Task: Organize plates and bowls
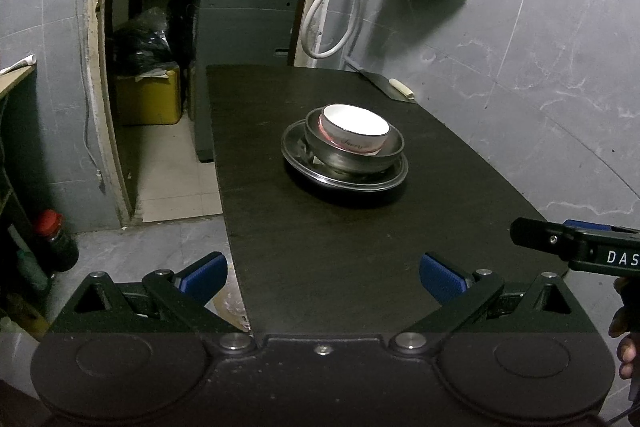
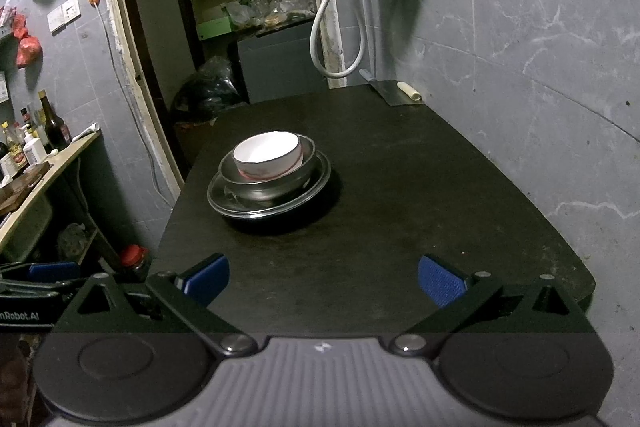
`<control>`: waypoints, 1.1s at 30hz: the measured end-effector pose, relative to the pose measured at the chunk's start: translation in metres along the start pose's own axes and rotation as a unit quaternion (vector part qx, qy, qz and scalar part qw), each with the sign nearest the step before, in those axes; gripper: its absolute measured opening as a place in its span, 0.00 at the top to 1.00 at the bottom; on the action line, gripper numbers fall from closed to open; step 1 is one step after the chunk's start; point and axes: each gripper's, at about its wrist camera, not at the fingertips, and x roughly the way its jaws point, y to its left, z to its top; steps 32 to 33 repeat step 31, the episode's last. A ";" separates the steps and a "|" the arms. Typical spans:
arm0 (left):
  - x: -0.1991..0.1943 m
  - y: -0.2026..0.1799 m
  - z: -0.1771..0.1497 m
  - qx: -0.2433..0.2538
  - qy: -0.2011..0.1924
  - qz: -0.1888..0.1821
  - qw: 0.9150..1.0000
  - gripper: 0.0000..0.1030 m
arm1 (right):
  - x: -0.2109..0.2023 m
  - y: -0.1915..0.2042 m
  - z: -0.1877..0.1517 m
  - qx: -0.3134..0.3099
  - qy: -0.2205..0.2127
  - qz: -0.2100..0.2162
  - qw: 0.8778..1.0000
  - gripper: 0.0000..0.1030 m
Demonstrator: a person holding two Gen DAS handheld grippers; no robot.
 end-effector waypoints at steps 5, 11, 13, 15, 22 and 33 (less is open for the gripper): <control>0.001 0.000 0.001 0.000 0.001 -0.004 1.000 0.01 | 0.000 0.000 0.000 0.001 0.001 0.000 1.000 0.00; 0.002 0.000 0.001 0.001 0.001 -0.008 1.000 0.01 | 0.001 -0.004 -0.001 0.003 0.004 -0.003 1.000 0.00; 0.002 0.001 0.001 0.002 0.001 -0.010 1.000 0.01 | 0.002 -0.004 -0.001 0.003 0.004 -0.004 1.000 0.00; 0.002 0.002 0.001 0.001 0.001 -0.011 1.000 0.01 | 0.002 -0.004 -0.001 0.003 0.005 -0.004 1.000 0.00; 0.002 0.001 0.002 0.003 0.000 -0.013 1.000 0.01 | 0.002 -0.004 -0.001 0.003 0.004 -0.003 1.000 0.00; -0.001 0.002 0.001 0.003 -0.005 -0.017 1.000 0.01 | 0.002 -0.003 -0.001 0.002 0.005 -0.003 1.000 0.00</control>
